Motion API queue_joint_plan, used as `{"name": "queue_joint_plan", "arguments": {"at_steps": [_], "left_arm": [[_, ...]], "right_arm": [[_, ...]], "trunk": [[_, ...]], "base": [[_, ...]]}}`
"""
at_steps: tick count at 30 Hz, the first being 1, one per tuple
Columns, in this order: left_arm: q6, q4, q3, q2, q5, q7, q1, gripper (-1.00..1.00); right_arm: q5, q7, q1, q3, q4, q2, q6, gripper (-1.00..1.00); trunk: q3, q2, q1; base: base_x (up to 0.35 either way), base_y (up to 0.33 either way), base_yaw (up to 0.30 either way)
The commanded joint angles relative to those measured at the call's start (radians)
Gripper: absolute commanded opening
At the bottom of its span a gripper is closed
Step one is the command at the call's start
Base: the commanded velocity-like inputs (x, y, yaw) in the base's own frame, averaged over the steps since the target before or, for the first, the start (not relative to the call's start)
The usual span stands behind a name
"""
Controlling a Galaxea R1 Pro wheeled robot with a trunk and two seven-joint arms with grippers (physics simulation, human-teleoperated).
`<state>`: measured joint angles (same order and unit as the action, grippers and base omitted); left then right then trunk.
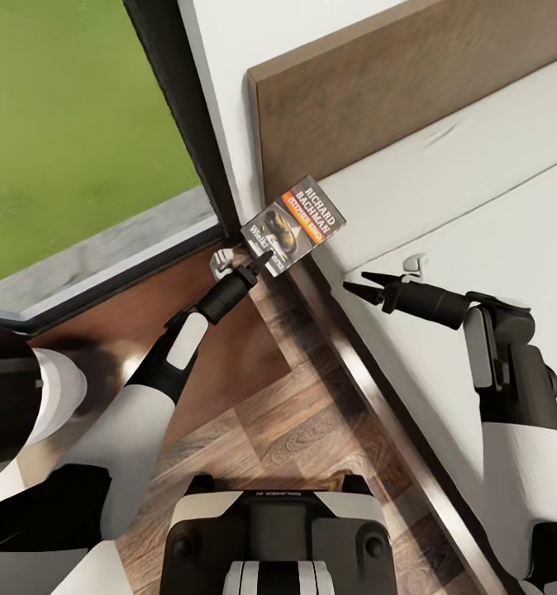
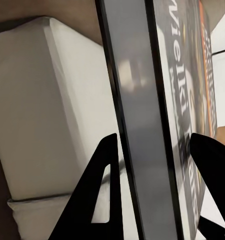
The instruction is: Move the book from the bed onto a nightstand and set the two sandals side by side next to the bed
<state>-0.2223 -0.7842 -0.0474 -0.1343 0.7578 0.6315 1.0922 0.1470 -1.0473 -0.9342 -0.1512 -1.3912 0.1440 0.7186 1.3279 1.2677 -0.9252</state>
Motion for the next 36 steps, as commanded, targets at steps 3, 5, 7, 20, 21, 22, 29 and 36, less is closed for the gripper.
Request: {"name": "queue_joint_plan", "arguments": {"at_steps": [3, 5, 7, 20, 21, 22, 29, 36], "left_arm": [[-0.009, 0.004, 0.000, 0.011, 0.011, 0.004, -0.006, -1.00], [-0.009, 0.006, 0.000, 0.017, 0.017, 0.004, -0.012, -1.00], [-0.009, 0.007, -0.001, 0.019, 0.022, 0.000, -0.020, -1.00], [-0.084, 0.002, -0.005, 0.027, 0.012, -0.007, -0.038, -1.00], [-0.095, 0.000, -0.008, 0.027, 0.012, -0.007, -0.038, -1.00], [-0.104, -0.001, -0.011, 0.027, 0.011, -0.007, -0.038, -1.00], [-0.155, -0.028, -0.016, 0.026, 0.012, -0.007, -0.038, -1.00], [-0.245, -0.115, -0.025, 0.028, 0.009, -0.007, -0.038, -1.00]], "right_arm": [[0.003, -0.002, 0.001, 0.007, 0.001, -0.001, 0.004, 1.00], [0.003, -0.001, 0.001, 0.020, 0.001, -0.006, 0.003, 1.00], [-0.002, 0.000, 0.001, 0.039, 0.002, -0.012, -0.003, 1.00], [-0.008, 0.004, 0.004, 0.052, 0.008, -0.014, -0.034, 1.00], [-0.008, 0.003, 0.004, 0.056, 0.008, -0.014, -0.034, 1.00], [-0.009, 0.004, 0.004, 0.060, 0.008, -0.014, -0.034, 1.00], [-0.009, 0.008, 0.004, 0.070, 0.008, -0.014, -0.034, 1.00], [-0.003, 0.004, 0.030, 0.069, 0.008, -0.014, -0.028, 1.00]], "trunk": [[-0.005, 0.000, 0.000], [-0.008, 0.000, 0.000], [-0.011, 0.000, 0.000], [-0.031, 0.000, 0.000], [-0.033, 0.000, 0.000], [-0.035, 0.000, 0.000], [-0.045, 0.000, 0.000], [-0.056, 0.000, 0.000]], "base": [[0.000, 0.000, -0.045], [0.000, 0.000, -0.014], [0.000, 0.000, -0.004], [0.000, 0.000, 0.070], [0.000, 0.000, 0.081], [0.000, 0.000, 0.078], [0.000, 0.000, 0.082], [0.000, 0.000, 0.146]]}}
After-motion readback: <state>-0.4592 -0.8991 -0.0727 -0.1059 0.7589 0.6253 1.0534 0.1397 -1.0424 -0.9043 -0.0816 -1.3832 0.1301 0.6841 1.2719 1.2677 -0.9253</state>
